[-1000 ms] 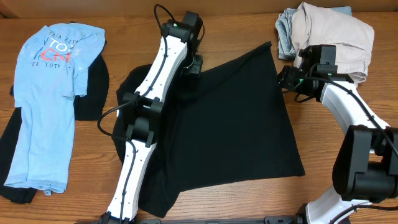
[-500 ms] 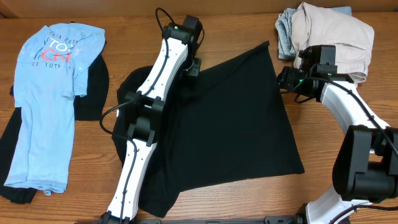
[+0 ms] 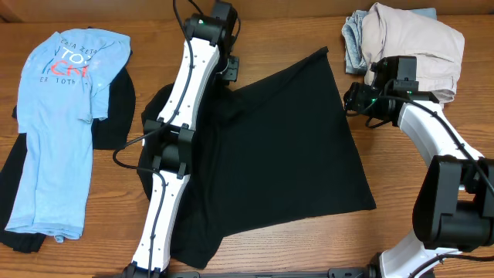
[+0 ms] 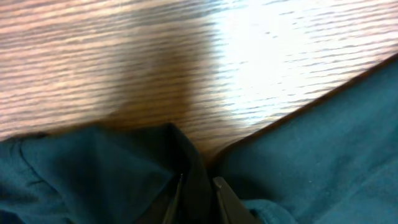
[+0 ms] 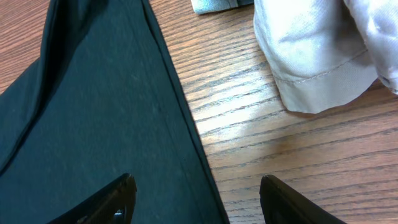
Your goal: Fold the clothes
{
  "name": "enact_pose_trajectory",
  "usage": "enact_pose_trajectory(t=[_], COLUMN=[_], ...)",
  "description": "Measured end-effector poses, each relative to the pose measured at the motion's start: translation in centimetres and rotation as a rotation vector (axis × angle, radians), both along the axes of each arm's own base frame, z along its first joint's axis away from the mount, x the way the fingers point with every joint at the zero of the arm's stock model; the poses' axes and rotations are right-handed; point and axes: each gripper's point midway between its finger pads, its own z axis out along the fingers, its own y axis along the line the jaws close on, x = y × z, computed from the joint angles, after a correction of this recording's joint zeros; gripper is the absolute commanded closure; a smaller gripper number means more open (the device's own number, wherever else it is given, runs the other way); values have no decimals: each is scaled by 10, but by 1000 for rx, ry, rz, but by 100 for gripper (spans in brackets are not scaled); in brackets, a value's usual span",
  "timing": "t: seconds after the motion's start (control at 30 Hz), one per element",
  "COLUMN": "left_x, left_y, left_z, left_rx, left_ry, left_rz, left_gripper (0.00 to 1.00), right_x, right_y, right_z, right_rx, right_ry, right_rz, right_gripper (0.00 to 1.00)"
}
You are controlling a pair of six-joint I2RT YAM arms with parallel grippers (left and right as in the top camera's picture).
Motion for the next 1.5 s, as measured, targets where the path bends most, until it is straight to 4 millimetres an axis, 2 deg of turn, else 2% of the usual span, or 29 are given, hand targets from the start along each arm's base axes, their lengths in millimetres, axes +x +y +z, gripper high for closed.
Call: enact_pose_trajectory(t=[0.03,0.07,0.3,0.4,0.47,0.6,0.7,0.8,0.9,1.0,1.07,1.13,1.23,1.37,1.47,1.5], left_x=[-1,0,1,5,10,25,31,32,28,26,25,25,25,24,21,21], left_y=[0,0,3,12,20,53,81,107,118,118,117,116,116,116,117,117], left_z=[0,0,2,10,20,56,97,138,168,176,176,176,176,175,173,173], left_rx=[1,0,10,10,-3,-47,-78,-105,-134,-149,-152,-155,-156,-155,-152,-151], left_ry=[2,2,-8,-24,-50,-137,-222,-306,-364,-376,-372,-372,-372,-364,-354,-350], left_rz=[0,0,9,57,100,219,301,373,430,457,466,473,477,480,483,483], left_gripper=[87,96,96,96,96,96,96,96,96,96,96,96,96,96,96,96], right_x=[0,0,4,6,14,37,56,71,82,94,105,115,131,142,147,148], right_y=[0,0,0,4,10,27,44,52,51,50,51,52,54,62,72,74], right_z=[0,0,2,8,19,52,81,102,114,122,119,107,71,25,0,-3], right_rx=[0,-1,-2,-9,-26,-81,-106,-117,-126,-134,-134,-135,-135,-133,-130,-129], right_ry=[0,0,-17,-21,-43,-133,-221,-314,-377,-437,-468,-480,-468,-441,-434,-436], right_rz=[0,0,1,16,32,69,100,111,103,93,90,90,95,108,123,127], right_gripper=[32,32,32,30,29,28,28,28,28,28,28,28,28,28,28,28])
